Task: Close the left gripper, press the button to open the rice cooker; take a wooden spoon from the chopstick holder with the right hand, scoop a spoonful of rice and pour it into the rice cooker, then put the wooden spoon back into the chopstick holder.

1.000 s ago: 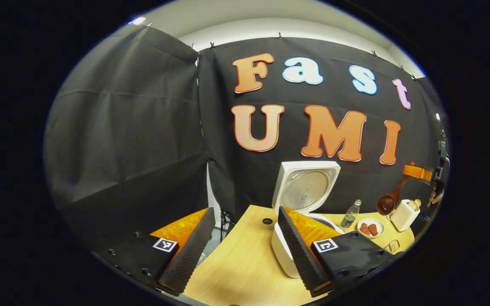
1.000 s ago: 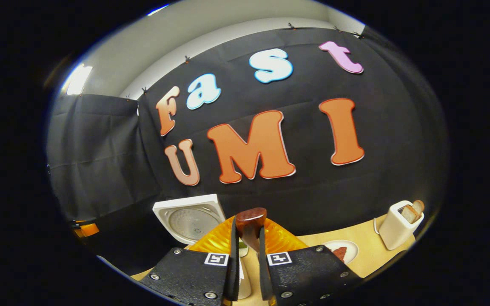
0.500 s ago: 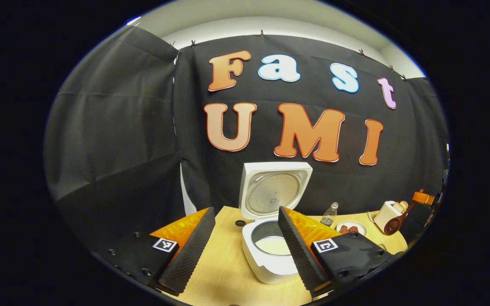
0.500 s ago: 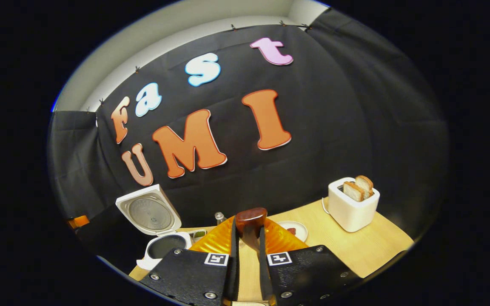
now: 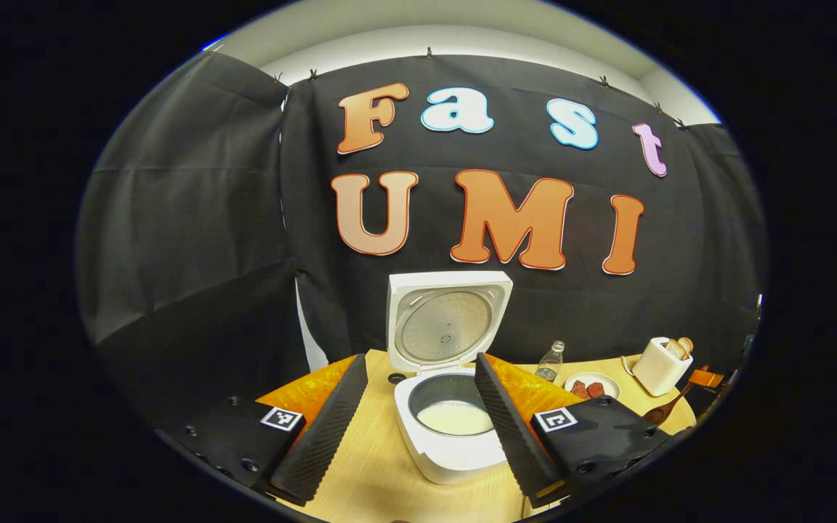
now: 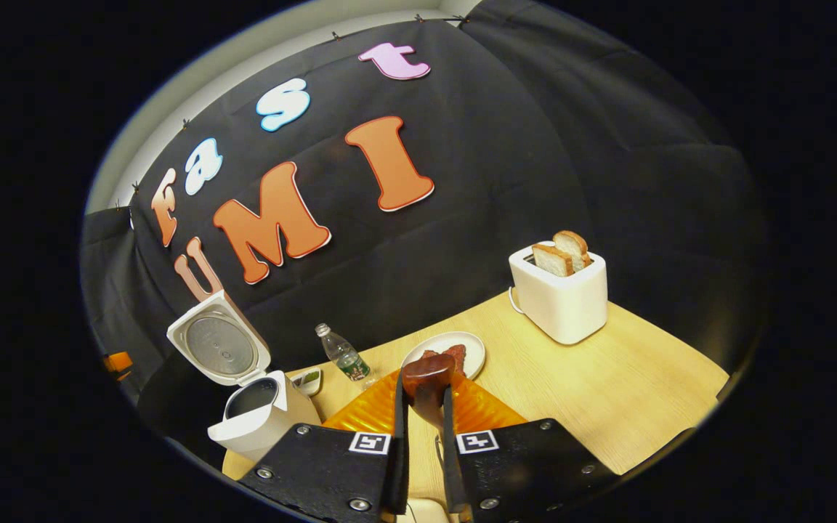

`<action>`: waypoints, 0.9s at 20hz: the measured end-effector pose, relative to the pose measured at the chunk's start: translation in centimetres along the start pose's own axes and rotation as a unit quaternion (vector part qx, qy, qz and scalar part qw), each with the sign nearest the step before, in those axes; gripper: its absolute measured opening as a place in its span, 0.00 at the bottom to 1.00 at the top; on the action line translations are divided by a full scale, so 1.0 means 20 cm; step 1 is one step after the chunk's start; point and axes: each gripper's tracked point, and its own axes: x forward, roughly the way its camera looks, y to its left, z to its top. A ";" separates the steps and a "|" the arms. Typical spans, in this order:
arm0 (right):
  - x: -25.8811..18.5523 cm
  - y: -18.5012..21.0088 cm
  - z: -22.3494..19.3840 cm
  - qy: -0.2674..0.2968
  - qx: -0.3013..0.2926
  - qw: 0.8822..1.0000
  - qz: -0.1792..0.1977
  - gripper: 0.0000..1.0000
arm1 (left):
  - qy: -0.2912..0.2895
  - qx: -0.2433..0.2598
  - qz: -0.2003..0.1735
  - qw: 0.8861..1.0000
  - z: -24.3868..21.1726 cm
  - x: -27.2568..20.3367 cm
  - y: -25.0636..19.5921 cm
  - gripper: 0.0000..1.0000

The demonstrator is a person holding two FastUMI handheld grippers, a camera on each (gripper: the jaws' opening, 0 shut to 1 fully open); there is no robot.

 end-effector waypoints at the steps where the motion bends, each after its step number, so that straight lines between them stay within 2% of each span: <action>1: 0.02 -0.01 -0.04 0.007 0.003 1.000 0.000 0.19 | 0.002 0.000 0.002 1.000 -0.01 -0.01 -0.01 1.00; 7: 0.04 -0.10 -0.19 0.034 0.029 0.999 -0.003 0.19 | 0.011 0.020 0.011 1.000 -0.03 -0.01 -0.01 1.00; 14: 0.01 -0.17 -0.21 0.047 0.064 0.997 -0.015 0.24 | -0.006 0.009 0.015 1.000 0.04 0.02 -0.03 1.00; 16: -0.01 -0.21 -0.20 0.040 0.070 0.996 -0.032 0.28 | -0.014 0.009 0.018 1.000 0.07 0.03 -0.03 1.00; 17: -0.01 -0.23 -0.18 0.037 0.068 0.996 -0.037 0.36 | -0.017 0.007 0.017 1.000 0.08 0.04 -0.05 1.00; 18: -0.03 -0.24 -0.18 0.035 0.064 0.996 -0.045 0.39 | -0.019 0.004 0.014 1.000 0.09 0.05 -0.06 1.00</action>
